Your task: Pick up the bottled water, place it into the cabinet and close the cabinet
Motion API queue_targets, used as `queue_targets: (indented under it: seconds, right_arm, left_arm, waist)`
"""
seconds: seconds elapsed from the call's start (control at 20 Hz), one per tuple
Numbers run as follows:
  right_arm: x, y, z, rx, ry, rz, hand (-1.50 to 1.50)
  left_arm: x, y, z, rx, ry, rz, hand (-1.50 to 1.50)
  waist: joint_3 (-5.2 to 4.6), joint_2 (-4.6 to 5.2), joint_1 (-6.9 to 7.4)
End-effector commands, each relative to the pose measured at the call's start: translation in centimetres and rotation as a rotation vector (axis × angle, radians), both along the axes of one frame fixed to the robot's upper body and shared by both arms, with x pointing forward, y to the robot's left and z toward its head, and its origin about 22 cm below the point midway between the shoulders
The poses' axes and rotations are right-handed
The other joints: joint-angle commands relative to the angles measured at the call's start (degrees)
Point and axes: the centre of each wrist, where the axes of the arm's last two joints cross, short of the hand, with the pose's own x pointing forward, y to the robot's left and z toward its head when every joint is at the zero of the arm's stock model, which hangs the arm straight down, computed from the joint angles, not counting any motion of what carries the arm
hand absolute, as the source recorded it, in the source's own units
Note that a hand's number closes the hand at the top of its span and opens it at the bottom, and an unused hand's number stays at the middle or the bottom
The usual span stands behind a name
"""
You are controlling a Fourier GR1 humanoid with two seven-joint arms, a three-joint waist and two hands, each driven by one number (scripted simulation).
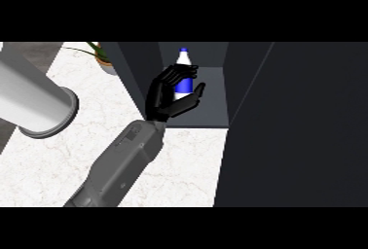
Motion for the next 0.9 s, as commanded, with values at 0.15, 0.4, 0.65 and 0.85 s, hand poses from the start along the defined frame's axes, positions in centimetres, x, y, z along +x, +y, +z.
queue_targets:
  seconds: [0.15, 0.4, 0.65, 0.85]
  right_arm:
    - [-0.7, 0.3, 2.0, -0.197, -0.042, 0.087, 1.50]
    - [-1.3, 0.9, 2.4, -0.239, 0.057, 0.242, 1.50]
    - [-2.0, 2.2, 2.4, -0.119, 0.134, 0.304, 1.50]
    - [-3.0, 5.5, 2.5, -0.117, 0.111, 0.352, 1.50]
  left_arm:
    - [-5.7, 1.8, -1.5, -0.019, 0.028, -0.009, 1.50]
    - [-8.9, 6.0, -0.9, -0.010, 0.038, 0.008, 1.50]
    - [-13.5, 9.4, -0.3, -0.010, -0.004, 0.064, 1.50]
    - [-14.4, 11.8, -0.1, 0.015, 0.001, 0.076, 1.50]
  waist:
    - [-0.06, -0.03, 0.95]
    - [-0.03, 0.21, 0.64]
    - [-0.01, 0.43, 0.02]
    - [-0.07, 0.36, -0.61]
